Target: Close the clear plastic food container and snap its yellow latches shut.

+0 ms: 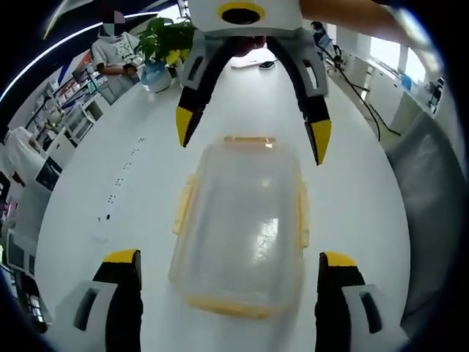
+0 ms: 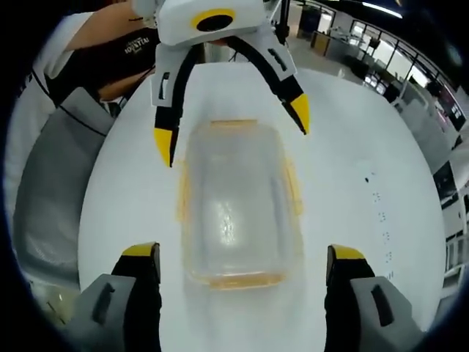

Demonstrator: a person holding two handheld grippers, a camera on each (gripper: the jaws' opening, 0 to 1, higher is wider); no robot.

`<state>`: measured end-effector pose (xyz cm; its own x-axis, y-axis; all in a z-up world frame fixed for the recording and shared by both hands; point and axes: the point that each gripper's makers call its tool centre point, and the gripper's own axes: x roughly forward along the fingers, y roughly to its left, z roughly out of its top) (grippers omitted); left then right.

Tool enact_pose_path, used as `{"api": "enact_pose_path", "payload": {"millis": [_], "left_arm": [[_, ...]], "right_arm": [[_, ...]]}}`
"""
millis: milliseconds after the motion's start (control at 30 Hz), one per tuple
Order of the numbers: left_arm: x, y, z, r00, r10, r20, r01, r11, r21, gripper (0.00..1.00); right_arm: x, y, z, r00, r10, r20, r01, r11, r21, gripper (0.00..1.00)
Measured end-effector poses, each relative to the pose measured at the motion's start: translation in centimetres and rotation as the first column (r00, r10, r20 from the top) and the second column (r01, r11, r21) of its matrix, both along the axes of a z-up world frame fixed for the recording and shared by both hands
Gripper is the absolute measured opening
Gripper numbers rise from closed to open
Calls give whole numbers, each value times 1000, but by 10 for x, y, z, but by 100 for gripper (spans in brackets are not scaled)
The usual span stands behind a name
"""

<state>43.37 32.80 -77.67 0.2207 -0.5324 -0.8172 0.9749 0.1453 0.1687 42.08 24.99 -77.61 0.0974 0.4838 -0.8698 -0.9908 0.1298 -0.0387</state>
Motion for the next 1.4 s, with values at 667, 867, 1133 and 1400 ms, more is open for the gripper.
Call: {"api": "enact_pose_path", "payload": {"millis": [667,867,1133,1400], "left_arm": [[-22,30,51,988,144,51,-133,976,-174,96],[-41,35,67,981,181,68,-161,961,-226,96],[-61,53,83,963,245,113,-207,940,-273,94],[-84,69,88,944,309,115,-262,913,-312,91]], "right_arm": [[-22,15,50,994,-55,91,48,996,77,88],[-40,12,57,990,-86,113,75,992,102,87],[-56,0,73,980,-135,148,119,986,115,85],[-79,-3,86,970,-172,172,146,978,150,83]]}}
